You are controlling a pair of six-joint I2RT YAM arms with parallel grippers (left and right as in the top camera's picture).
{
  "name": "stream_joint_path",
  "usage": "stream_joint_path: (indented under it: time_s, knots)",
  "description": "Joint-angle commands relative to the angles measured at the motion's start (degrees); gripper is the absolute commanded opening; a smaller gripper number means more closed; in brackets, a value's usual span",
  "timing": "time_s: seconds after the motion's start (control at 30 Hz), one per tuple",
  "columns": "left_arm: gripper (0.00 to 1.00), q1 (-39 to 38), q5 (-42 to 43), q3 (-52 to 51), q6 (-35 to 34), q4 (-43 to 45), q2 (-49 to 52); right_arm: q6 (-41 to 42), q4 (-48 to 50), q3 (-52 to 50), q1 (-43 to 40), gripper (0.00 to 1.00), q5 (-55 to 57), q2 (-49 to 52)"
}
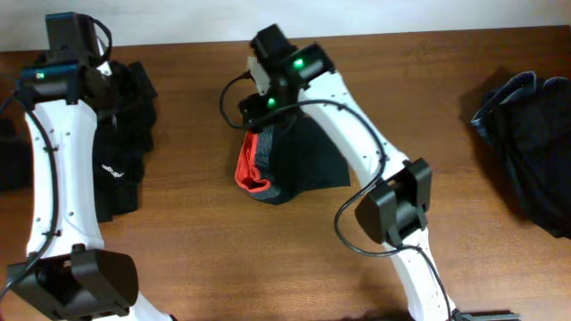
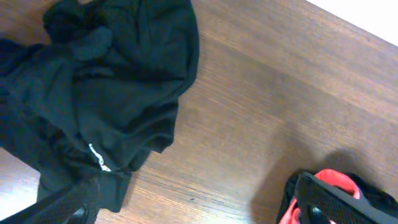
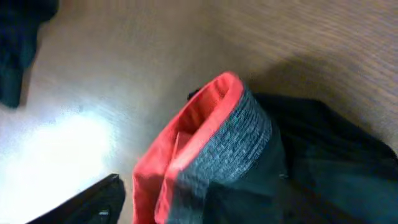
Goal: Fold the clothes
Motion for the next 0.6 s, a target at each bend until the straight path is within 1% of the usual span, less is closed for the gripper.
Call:
stream_joint_path:
  time_s: [0.0,0.1,0.27,0.43,0.57]
  knots:
    - [0.99,1.60,0.50,0.04,0.46,0.00,0.09,13.51,0.76,-0.28,2.27,0.74,11.98,-1.03]
    - [0.99,2.38,0.52,0.04,0.46,-0.13,0.09,18.25,1.05,-0.28,3.54,0.68,17.57,-0.96]
    - [0.99,2.80,0.50,0.04,0.48,-0.13,0.07,18.56,1.55,-0.28,4.22,0.67,18.51,0.50]
    - [0.99,2.80,0.52,0.04,0.48,-0.15,0.09,18.97,0.48,-0.28,4.24,0.63,18.32,3.63]
    - [0.99,2.80,0.52,0.04,0.48,-0.15,0.09,18.95,0.33,-0.28,4.24,0.55,18.36,4.28]
